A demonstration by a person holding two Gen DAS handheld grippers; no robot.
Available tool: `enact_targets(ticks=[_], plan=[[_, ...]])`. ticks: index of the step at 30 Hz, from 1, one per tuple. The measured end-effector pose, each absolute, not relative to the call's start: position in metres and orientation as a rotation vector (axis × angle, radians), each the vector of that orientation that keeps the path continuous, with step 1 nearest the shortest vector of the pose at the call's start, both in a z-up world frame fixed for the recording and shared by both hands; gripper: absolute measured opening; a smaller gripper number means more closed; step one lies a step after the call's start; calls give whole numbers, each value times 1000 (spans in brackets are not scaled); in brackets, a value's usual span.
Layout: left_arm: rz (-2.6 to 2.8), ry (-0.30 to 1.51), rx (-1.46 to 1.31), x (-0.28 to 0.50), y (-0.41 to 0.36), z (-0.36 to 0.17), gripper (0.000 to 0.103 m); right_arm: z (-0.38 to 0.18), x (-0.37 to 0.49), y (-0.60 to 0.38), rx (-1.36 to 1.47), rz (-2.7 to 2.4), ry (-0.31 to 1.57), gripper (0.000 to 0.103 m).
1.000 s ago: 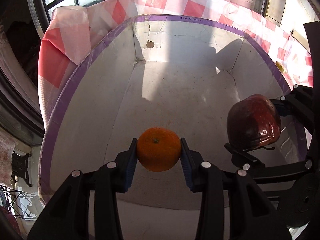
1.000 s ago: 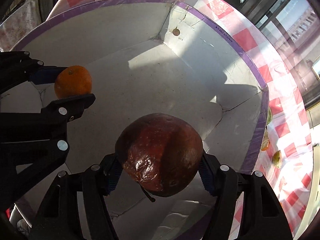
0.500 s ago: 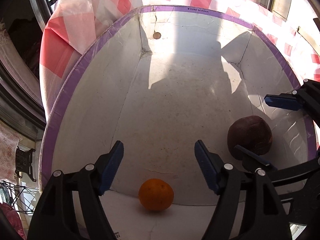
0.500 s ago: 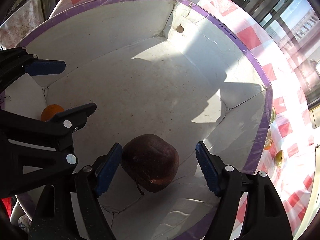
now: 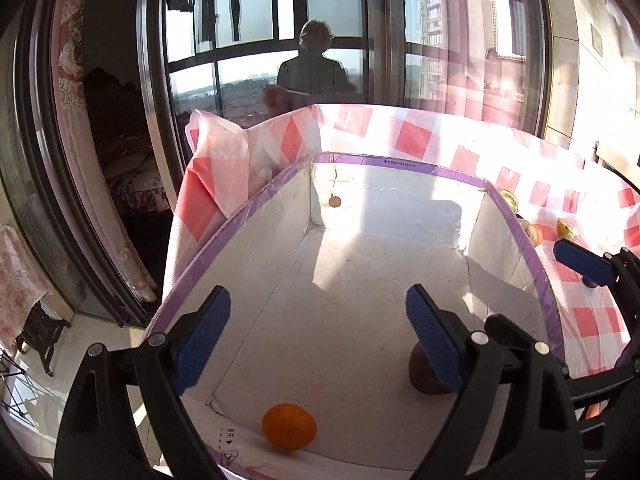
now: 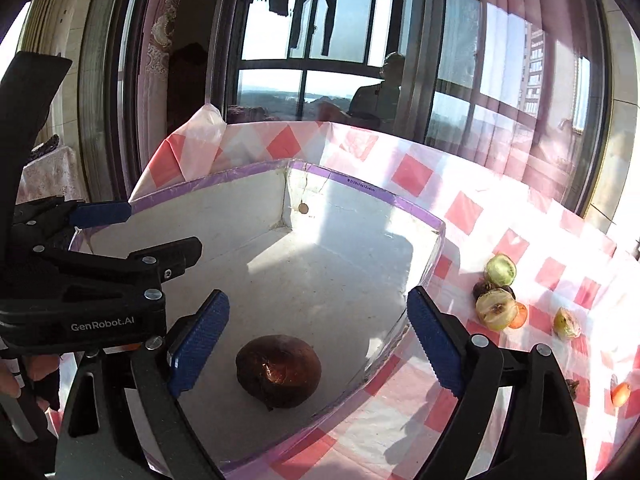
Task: Organize fruits
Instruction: 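Move both open tools back over the fruit on the checked cloth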
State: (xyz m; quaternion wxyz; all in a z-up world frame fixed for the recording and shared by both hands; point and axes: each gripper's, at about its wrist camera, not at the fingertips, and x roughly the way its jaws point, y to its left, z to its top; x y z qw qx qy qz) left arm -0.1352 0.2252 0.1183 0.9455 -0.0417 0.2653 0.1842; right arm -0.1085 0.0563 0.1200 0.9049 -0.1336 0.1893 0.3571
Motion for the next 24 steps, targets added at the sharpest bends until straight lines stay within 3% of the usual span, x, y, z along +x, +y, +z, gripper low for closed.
enact_targets(ticks=[1,3,8,15,21,22,24], plan=[[362,481,-83,-139,214,129,101,127,-112,38,-228,726,342,91],[299,391,-72,-144,188,145,101,135,-107,0,-145,654,295,91],[60,315,-37,-133,104,146,101,113,-52,-96,-16,386,419,91],[-230,541,-136,-47,-7,74,101,62,2,-240,140,10,594,91],[-254,677,-235,15,-55,23,101,29,45,-318,213,-143,687,91],[-271,980,-198,26,-66,-7,101,26,53,-323,224,-143,703,91],[-239,765,-243,42,-68,8,101,24,70,-330,238,-140,706,89]])
